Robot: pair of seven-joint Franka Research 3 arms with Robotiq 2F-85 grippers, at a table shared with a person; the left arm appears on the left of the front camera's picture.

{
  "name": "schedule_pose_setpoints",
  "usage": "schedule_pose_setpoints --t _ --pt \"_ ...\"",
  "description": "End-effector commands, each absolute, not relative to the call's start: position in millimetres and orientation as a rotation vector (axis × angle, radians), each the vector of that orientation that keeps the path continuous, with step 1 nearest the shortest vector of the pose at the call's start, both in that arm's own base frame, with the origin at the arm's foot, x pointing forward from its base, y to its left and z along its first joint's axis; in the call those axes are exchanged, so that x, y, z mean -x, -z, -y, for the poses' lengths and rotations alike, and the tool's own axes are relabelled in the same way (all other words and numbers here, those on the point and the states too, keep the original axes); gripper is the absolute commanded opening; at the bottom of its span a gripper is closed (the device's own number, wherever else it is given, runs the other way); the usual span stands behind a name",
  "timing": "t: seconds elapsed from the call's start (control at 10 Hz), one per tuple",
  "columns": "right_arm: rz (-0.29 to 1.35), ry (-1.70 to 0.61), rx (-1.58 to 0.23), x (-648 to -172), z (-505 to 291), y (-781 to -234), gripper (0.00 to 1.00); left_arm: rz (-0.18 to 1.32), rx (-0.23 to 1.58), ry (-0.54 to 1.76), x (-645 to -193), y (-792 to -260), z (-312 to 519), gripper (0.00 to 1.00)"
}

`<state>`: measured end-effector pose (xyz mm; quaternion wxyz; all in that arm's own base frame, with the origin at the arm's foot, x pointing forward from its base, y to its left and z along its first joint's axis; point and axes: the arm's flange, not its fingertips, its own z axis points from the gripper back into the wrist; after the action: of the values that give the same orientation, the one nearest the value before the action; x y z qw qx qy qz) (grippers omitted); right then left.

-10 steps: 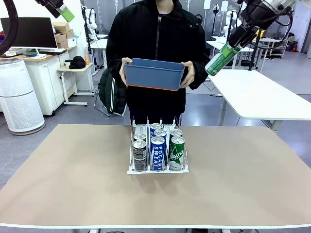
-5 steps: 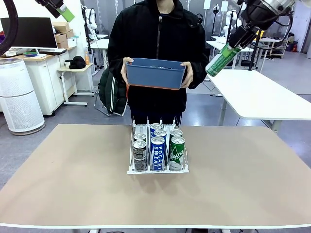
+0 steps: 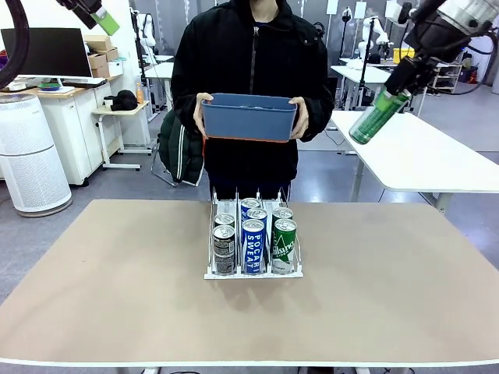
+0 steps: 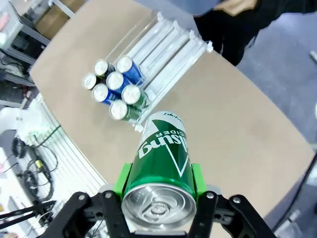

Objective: Fill the beverage cans into the dispenser.
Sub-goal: Place the picked Sprite in the line of the Automatic Can Dispenser with the same cans.

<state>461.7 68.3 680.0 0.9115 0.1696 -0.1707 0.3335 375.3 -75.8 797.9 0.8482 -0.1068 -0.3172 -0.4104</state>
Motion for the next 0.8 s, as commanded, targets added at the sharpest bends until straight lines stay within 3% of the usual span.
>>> schedule_pose_setpoints --t 0.0,0.3,0.7 --pt "0.354 -0.556 -0.295 -414 -73 -669 0.58 0.667 0.229 0.856 -374 -798 75 1.00" --pt "0.204 -0.648 -0.348 -367 -62 -652 0.58 0.667 0.229 0.856 -374 -798 75 1.00" --pt "0.057 -0.814 -0.257 -332 -71 -608 0.58 0.667 0.229 0.856 -374 -798 75 1.00"
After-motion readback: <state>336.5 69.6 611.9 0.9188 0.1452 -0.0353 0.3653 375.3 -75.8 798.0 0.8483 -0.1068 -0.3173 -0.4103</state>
